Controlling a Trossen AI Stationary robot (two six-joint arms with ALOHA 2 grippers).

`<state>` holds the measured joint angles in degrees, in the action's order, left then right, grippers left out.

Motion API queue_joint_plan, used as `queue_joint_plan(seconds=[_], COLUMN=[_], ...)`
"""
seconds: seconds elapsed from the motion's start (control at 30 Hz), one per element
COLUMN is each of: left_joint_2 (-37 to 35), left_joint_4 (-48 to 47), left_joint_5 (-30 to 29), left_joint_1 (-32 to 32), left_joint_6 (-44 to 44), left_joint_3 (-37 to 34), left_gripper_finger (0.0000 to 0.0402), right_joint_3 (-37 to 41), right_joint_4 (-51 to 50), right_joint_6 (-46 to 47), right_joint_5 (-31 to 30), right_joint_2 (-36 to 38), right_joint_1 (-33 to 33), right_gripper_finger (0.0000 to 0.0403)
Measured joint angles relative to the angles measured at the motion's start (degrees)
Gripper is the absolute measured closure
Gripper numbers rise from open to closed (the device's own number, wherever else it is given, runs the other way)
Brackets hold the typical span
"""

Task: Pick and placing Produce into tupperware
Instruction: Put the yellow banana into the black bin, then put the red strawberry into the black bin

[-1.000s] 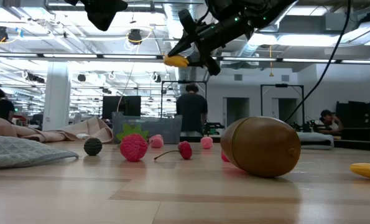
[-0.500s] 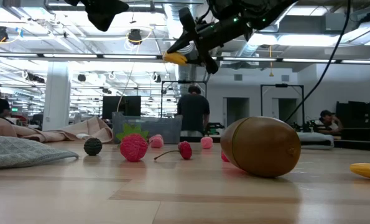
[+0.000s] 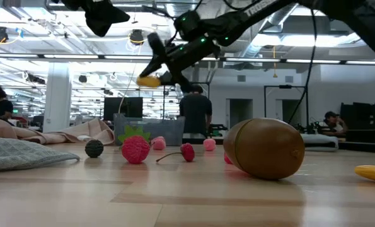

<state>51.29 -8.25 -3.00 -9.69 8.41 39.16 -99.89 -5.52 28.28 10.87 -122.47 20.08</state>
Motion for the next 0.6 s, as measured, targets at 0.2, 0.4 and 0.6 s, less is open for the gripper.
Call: queue_joint_plan(seconds=[0.2, 0.4, 0.6], left_joint_2=[0.0, 0.0, 0.0], left_joint_4=[-0.2, -0.1, 0.3], left_joint_5=[-0.1, -0.8, -2.4], left_joint_1=[0.0, 0.0, 0.0], left_joint_6=[1.0, 1.3, 1.3], left_joint_3=[0.0, 0.0, 0.0], left_gripper_finger=[0.0157, 0.0157, 0.0157], right_joint_3=[-4.9, -5.2, -5.2], right_joint_4=[-4.0, -4.6, -6.6], right_joint_6=[-1.1, -2.8, -6.9], right_joint_5=[-0.1, -0.3, 2.4], right_joint_2=[-4.0, -4.1, -1.8], right_joint_1=[0.9, 1.7, 1.8], right_gripper_finger=[0.02, 0.022, 0.0234])
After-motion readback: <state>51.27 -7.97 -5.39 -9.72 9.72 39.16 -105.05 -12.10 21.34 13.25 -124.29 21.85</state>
